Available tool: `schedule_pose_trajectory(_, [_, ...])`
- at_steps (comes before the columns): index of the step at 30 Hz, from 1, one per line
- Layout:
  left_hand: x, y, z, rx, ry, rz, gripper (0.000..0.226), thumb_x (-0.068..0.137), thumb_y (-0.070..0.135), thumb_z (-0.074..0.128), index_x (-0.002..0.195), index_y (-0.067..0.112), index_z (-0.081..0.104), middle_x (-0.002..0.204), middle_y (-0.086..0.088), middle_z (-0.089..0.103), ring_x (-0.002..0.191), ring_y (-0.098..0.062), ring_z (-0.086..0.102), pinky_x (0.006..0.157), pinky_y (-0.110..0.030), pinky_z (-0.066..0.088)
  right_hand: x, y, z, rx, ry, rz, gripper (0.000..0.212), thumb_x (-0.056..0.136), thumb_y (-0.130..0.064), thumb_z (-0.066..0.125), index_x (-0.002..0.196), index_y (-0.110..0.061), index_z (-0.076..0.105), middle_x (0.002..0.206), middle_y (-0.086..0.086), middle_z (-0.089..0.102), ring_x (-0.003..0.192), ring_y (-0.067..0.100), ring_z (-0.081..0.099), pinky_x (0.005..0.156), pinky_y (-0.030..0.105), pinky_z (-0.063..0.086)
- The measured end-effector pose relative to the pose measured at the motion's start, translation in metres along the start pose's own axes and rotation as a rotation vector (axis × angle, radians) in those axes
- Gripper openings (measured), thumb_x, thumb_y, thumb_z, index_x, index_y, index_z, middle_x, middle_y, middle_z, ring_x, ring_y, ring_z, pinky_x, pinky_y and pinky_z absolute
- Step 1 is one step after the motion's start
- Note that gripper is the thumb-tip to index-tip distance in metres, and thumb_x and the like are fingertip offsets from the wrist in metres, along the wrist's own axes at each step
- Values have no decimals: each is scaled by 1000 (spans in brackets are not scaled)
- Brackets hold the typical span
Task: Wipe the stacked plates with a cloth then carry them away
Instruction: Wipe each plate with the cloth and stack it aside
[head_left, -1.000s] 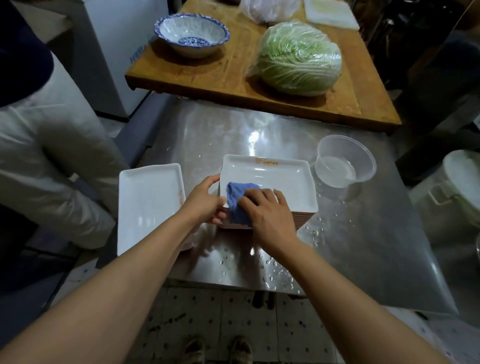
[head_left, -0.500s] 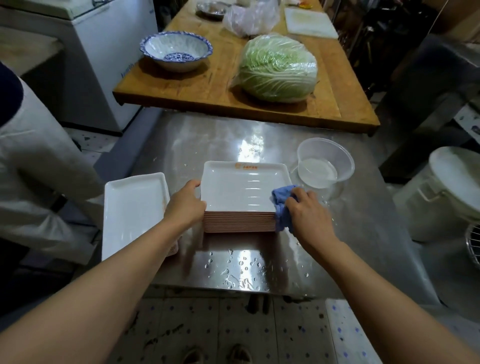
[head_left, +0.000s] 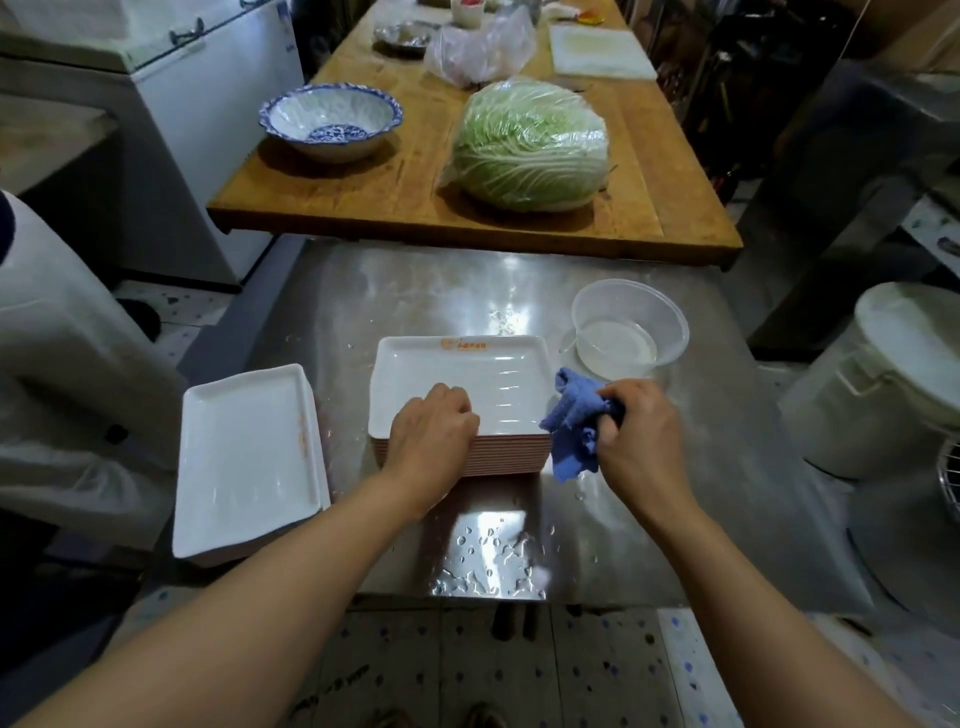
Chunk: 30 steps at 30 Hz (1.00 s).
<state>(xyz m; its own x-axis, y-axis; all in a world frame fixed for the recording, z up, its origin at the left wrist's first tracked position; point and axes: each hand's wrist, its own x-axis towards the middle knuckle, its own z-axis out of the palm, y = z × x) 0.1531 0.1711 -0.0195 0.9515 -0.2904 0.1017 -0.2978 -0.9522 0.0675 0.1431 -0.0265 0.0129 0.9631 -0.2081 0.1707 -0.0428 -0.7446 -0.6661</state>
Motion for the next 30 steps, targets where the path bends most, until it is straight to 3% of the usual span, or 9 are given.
schedule_pose_trajectory(3, [-1,2,-2,-12,75,35,19,71,-6,66,80,9,72,90,-3,66,87,-25,58,59,-31,42,-3,3,-3,3,6,33,18,80,10,49,88,4,64,105,18,58,81,15,44,66,14,27])
schedule_pose_trajectory(7, [-3,-3,-3,-111,69,30,23,83,3,59,94,17,74,104,5,66,100,-20,55,69,-30,40,-5,1,-9,27,22,27,19,79,9,50,87,1,66,102,16,59,81,14,46,67,12,28])
schedule_pose_trajectory(10, [-2,-9,-20,-245,157,-6,11,80,8,67,88,13,72,94,-1,70,92,-25,60,68,-32,42,-3,1,-17,19,50,16,18,78,8,52,87,1,66,96,15,59,82,15,47,69,14,29])
schedule_pose_trajectory(13, [6,-9,-44,-235,251,-31,10,84,15,65,93,11,66,88,-9,69,83,-32,61,64,-34,38,0,-6,-24,78,71,26,16,78,7,53,80,-2,66,84,7,57,79,20,51,65,21,34])
schedule_pose_trajectory(17, [12,-8,-77,-272,318,-44,13,92,24,55,98,13,57,82,-11,65,75,-35,58,60,-31,28,0,-30,-33,175,107,-7,15,84,1,56,85,-10,65,87,-2,52,74,5,49,64,9,38])
schedule_pose_trajectory(20, [6,-10,-98,-457,364,-73,12,94,26,49,93,14,52,74,-5,60,70,-34,55,59,-32,28,3,-56,-42,290,184,-53,18,84,1,58,88,-16,65,95,1,56,79,5,53,72,8,40])
schedule_pose_trajectory(22, [0,-11,-112,-631,374,-91,13,95,26,46,85,17,48,68,6,53,65,-25,51,59,-33,31,3,-77,-48,332,253,-100,20,83,2,57,91,-14,66,101,2,56,89,11,56,82,21,46])
schedule_pose_trajectory(26, [-14,-15,-137,-1021,343,-226,11,96,16,49,86,14,55,74,1,60,70,-17,55,68,-36,44,-4,-117,-56,354,361,-285,25,80,7,59,98,-8,67,113,0,48,107,16,53,89,23,45])
schedule_pose_trajectory(30, [-28,-18,-155,-1341,275,-347,15,98,14,45,88,16,56,79,-8,63,72,-21,59,72,-40,53,-10,-147,-55,290,186,-486,37,79,-1,60,115,-8,63,133,9,41,124,15,38,105,22,33])
